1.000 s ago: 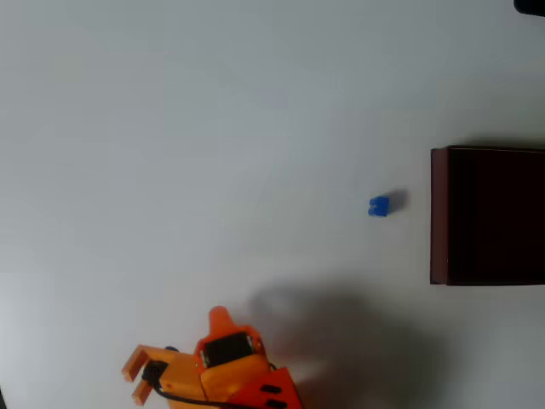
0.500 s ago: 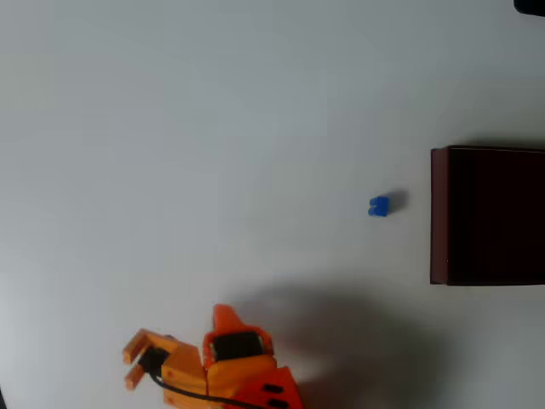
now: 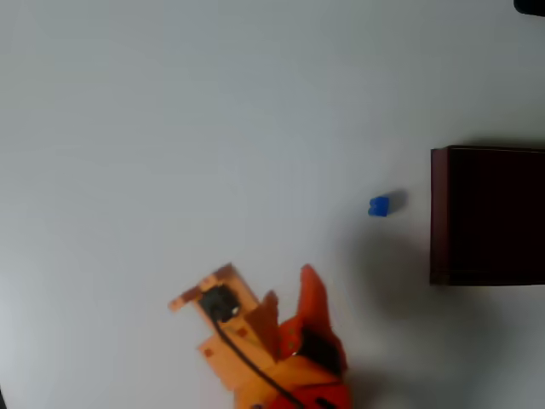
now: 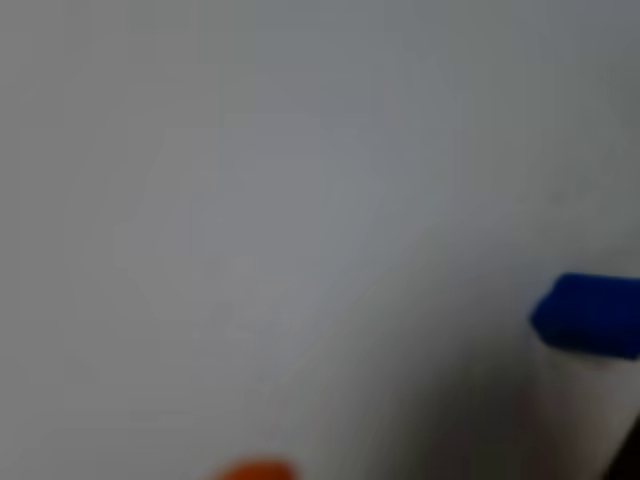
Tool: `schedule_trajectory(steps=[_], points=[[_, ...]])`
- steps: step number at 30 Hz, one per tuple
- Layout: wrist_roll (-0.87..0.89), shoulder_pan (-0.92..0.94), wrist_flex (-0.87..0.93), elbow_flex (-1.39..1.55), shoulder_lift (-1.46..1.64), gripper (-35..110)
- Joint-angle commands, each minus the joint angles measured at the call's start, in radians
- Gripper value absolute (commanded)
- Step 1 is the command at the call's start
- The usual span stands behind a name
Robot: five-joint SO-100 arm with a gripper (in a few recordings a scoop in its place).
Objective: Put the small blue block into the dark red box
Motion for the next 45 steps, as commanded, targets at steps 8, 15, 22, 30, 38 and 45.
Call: schedule_trajectory(steps=[8,15,22,30,38,45], points=[[0.143,0.256,0.066,-0.48,-0.583,25],[0.258,0.325,0.072,-0.649,-0.848,25],[0.42,0.365,0.049,-0.67,-0.971,25],[0.554,0.345,0.025,-0.729,-1.132,26],[0.603,0.325,0.026,-0.848,-1.302,26],[0.617,0.351,0.057,-0.969,-1.422,26]])
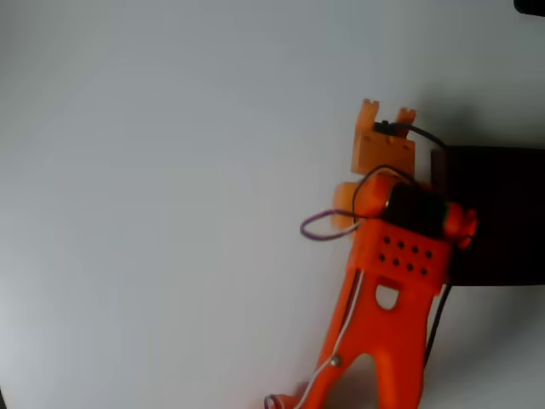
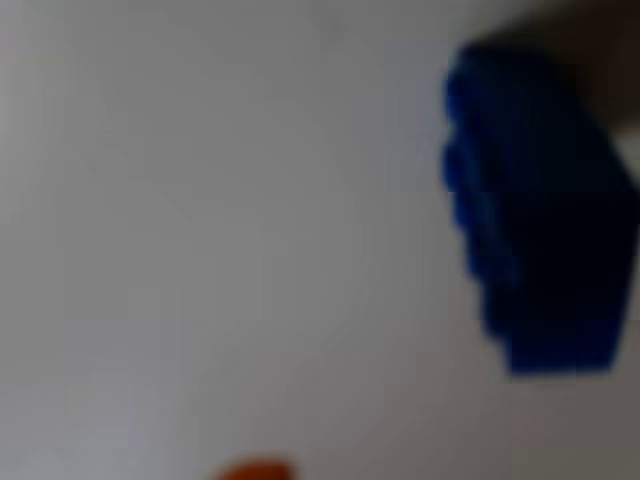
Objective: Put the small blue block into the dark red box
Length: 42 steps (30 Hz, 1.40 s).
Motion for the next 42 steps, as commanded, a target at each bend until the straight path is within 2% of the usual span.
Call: schedule_trajectory(steps=[1,34,36,38,40,42], points=[[0.017,0.023,0.031,-0.1,-0.038,26],[0.006,0.032,-0.003,-0.218,-0.299,25],[0.0,0.04,0.028,-0.256,-0.328,21],[-0.011,0.052,0.137,-0.367,-0.405,14],[-0.049,0.063,0.164,-0.437,-0.46,1],[-0.058,0.067,0.169,-0.448,-0.477,0]])
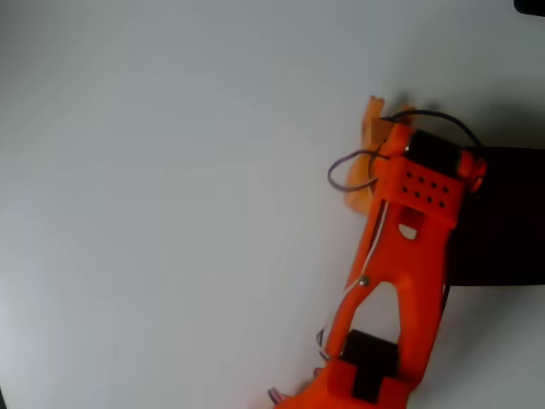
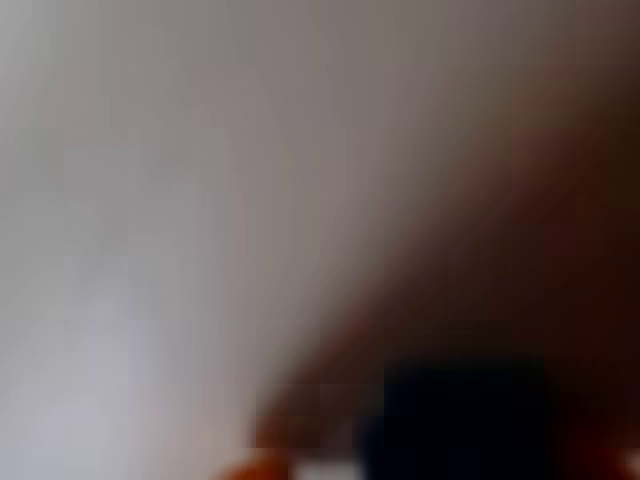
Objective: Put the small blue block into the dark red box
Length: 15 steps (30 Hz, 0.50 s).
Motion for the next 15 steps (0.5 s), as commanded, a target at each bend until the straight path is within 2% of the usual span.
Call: schedule_trajectory(steps=[1,6,15], points=[[-0.015,0.023,0.043,-0.054,-0.005,0],[-0.067,0.031,0.041,-0.074,-0.003,0],[-0.356,0.143,0.112,-0.17,0.207,0]])
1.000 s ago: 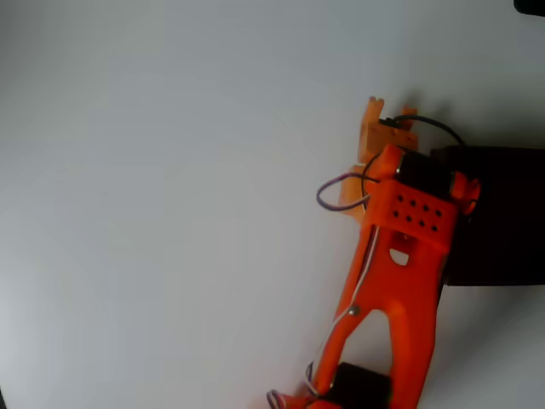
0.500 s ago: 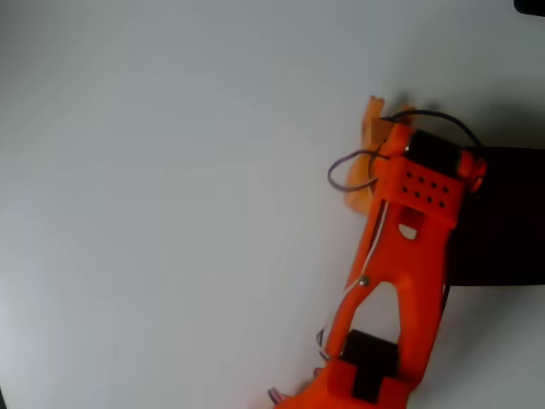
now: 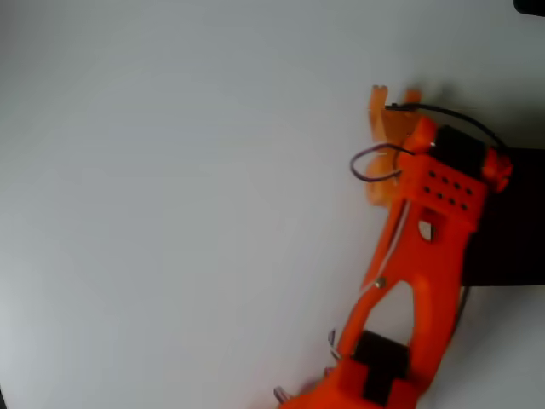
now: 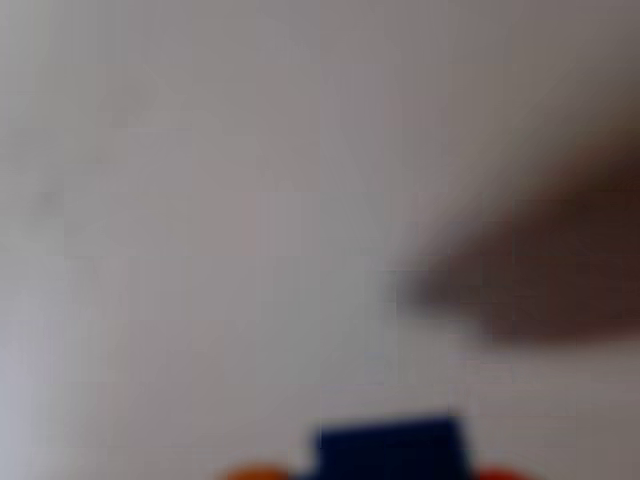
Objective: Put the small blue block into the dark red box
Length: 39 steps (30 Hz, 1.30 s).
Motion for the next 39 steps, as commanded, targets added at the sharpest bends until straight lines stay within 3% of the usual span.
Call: schedule_trajectory(steps=[1,9,16,20,27,31,39], points=[[-0.12,0.089,0.037,-0.052,0.183,0],[-0.353,0.259,0.029,-0.054,0.291,0],[-0.449,0.344,0.018,-0.176,0.092,1],[-0.477,0.353,0.025,-0.232,-0.012,16],[-0.561,0.341,0.118,-0.35,-0.057,19],[-0.638,0.318,0.161,-0.282,0.103,17],[-0.713,0.181,0.094,0.242,0.707,12]])
